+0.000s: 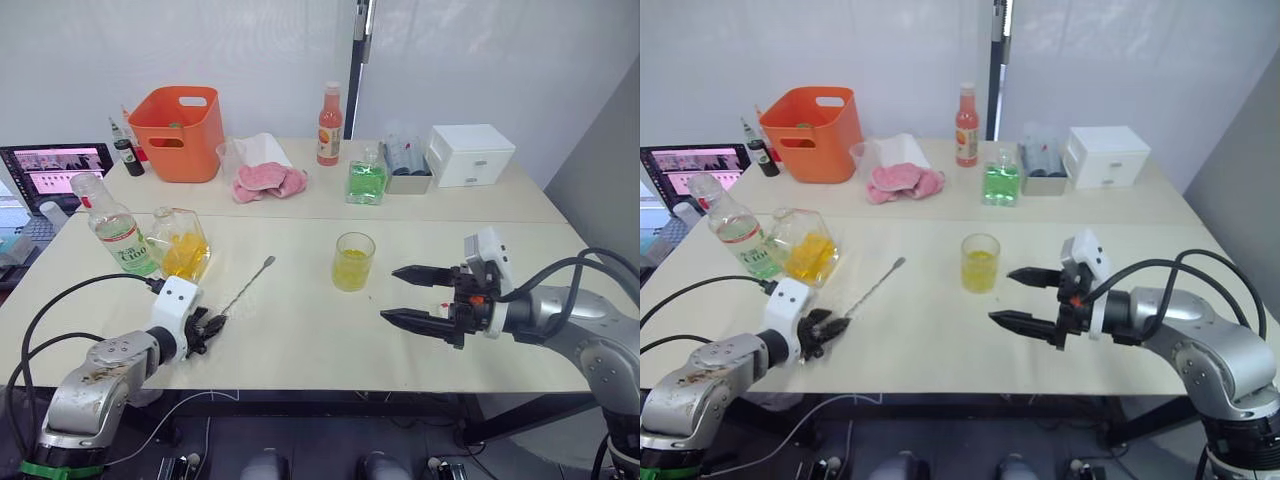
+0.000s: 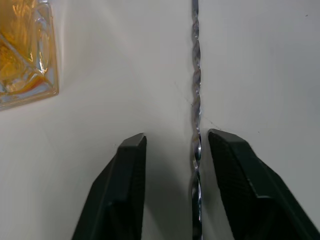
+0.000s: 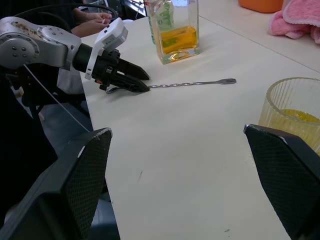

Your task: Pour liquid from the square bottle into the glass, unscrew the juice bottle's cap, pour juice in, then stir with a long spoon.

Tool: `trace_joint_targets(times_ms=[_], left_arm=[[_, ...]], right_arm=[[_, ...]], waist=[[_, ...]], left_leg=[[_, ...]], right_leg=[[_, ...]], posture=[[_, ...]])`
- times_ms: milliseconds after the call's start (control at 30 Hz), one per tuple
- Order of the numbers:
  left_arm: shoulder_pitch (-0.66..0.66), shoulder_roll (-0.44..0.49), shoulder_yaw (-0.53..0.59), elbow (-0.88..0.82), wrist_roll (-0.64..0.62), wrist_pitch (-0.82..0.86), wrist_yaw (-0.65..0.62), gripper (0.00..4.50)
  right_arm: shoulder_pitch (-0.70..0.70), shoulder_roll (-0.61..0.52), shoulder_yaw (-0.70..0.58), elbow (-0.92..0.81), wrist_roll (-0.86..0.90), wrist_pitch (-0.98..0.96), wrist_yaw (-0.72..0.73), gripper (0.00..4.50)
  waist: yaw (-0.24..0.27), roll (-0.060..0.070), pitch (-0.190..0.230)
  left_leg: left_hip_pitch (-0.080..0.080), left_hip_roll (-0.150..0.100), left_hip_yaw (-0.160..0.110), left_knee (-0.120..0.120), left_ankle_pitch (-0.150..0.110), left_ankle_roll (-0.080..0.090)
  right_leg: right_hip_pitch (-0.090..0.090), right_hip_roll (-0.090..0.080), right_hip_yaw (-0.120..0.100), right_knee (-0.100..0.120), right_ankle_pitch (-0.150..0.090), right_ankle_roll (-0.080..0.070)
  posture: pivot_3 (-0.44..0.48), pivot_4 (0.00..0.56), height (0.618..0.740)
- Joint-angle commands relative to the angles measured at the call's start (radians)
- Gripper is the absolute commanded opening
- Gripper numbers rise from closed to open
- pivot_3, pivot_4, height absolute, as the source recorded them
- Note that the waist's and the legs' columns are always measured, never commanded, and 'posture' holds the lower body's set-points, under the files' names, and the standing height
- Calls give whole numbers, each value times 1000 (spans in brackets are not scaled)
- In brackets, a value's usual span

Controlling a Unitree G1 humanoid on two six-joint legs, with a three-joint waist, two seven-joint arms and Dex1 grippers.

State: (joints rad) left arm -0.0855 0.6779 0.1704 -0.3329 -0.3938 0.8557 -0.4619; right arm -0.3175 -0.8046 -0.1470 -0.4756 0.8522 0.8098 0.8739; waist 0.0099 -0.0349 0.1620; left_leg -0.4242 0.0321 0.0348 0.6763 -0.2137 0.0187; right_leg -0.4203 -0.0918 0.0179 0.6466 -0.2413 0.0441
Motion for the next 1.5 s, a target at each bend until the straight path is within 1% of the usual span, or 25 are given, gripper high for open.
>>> trace_joint_targets(times_ms=[33, 67, 100, 233, 300, 433, 567, 667, 767, 900, 967, 1067, 1133, 1167, 1267, 1333, 1400, 1500], left_arm=[[23, 11, -39, 28, -2, 3, -55, 620], [20, 11, -40, 31, -2, -6, -64, 259], [15, 13, -44, 32, -4, -13, -77, 27], [-15, 29, -51, 49, -2, -64, -133, 27], [-29, 63, -48, 69, 6, -127, -193, 27], [-32, 159, -44, 137, 27, -346, -393, 27], [-59, 230, -94, 215, 66, -530, -574, 27], [-106, 266, -153, 296, 119, -639, -673, 27], [-173, 267, -228, 388, 185, -748, -742, 27], [-264, 237, -309, 513, 282, -874, -767, 27], [-287, 227, -327, 541, 292, -873, -789, 27], [-298, 215, -322, 530, 256, -821, -826, 27], [-310, 217, -302, 503, 215, -758, -849, 674], [-314, 219, -295, 492, 201, -733, -858, 929], [-337, 218, -272, 467, 165, -655, -860, 1952], [-346, 240, -281, 452, 152, -605, -896, 2602], [-348, 261, -293, 445, 150, -574, -929, 2602], [-348, 265, -313, 485, 193, -601, -924, 2602]], right_arm=[[2, 3, -36, -29, 20, -12, -12, 4500], [4, 5, -35, -30, 18, -14, -16, 4500], [6, 8, -34, -31, 15, -16, -21, 4500], [6, 14, -35, -31, 11, -14, -38, 4500], [5, 16, -37, -32, 13, -12, -47, 4500], [10, 20, -35, -32, 10, -16, -58, 4500], [10, 25, -30, -24, -2, -22, -64, 4500], [11, 28, -29, -25, -4, -24, -71, 4500], [18, 31, -30, -35, -2, -21, -81, 4500], [31, 33, -41, -55, 10, -12, -101, 4500], [35, 33, -46, -64, 18, -7, -112, 4500], [42, 34, -52, -75, 22, -3, -126, 4500], [48, 36, -56, -81, 24, -2, -136, 4500], [50, 37, -57, -83, 24, -2, -140, 4500], [53, 37, -57, -86, 25, -3, -149, 4500], [53, 39, -57, -88, 29, 4, -162, 4500], [54, 40, -57, -90, 33, 10, -174, 4500], [51, 42, -59, -94, 40, 11, -185, 4500]], waist=[[0, 1, 0], [1, 1, -1], [1, 1, -1], [5, 1, -1], [6, 1, -1], [2, 1, 0], [3, 1, 0], [3, 1, 0], [4, 1, 0], [4, 1, 0], [4, 1, 0], [4, 1, 0], [3, 1, 0], [2, 1, 0], [1, 1, 0], [1, 1, 0], [0, 1, 0], [0, 1, 0]], left_leg=[[0, 0, 0, 0, 0, 0], [0, 0, 0, 0, 0, 0], [0, 0, 0, 0, 0, 0], [0, 0, 1, 0, 0, 0], [-1, 0, 1, 0, 0, 0], [-2, 0, 4, 0, 0, 0], [-2, 1, 6, 0, 0, 0], [-2, 1, 6, 0, 0, 0], [-3, 1, 6, 0, 0, 0], [-4, 1, 7, 0, 0, 0], [-4, 1, 7, 0, 0, 0], [-4, 0, 6, 0, 0, 0], [-4, 0, 6, 1, 0, 0], [-4, 1, 6, 1, 0, 0], [-5, 1, 6, 1, 0, 0], [-5, 1, 5, 1, 0, 0], [-6, 0, 5, 1, 0, 0], [-5, 0, 5, 1, 0, 0]], right_leg=[[0, 0, 0, 0, 0, 0], [0, 0, 0, 0, 0, 0], [0, 0, 0, 0, 0, 0], [0, -1, 0, 0, 0, 0], [0, -1, -1, 0, 0, 0], [-1, 0, -1, -1, 0, 0], [-2, -1, -1, -1, -1, -1], [-2, -1, -1, -1, -1, -1], [-2, -1, -1, -2, -1, -1], [-3, 0, -1, -2, -1, -1], [-3, 0, -2, -2, 0, 0], [-2, 0, -2, -2, 0, 0], [-2, 0, -2, -1, 0, 0], [-2, 0, -2, -1, 0, 0], [-3, 1, -2, -1, 0, 0], [-3, 1, -2, -1, 0, 0], [-3, 2, -2, -1, 0, 0], [-3, 2, -2, -1, 0, 0]], posture=[[0, 150, 715], [0, 150, 715], [0, 150, 715], [0, 150, 715], [0, 150, 715], [0, 150, 715], [0, 150, 715], [0, 150, 715], [0, 150, 715], [0, 150, 715], [0, 150, 715], [0, 150, 715], [0, 150, 715], [0, 150, 715], [0, 150, 715], [0, 150, 715], [0, 150, 715], [0, 150, 715]])
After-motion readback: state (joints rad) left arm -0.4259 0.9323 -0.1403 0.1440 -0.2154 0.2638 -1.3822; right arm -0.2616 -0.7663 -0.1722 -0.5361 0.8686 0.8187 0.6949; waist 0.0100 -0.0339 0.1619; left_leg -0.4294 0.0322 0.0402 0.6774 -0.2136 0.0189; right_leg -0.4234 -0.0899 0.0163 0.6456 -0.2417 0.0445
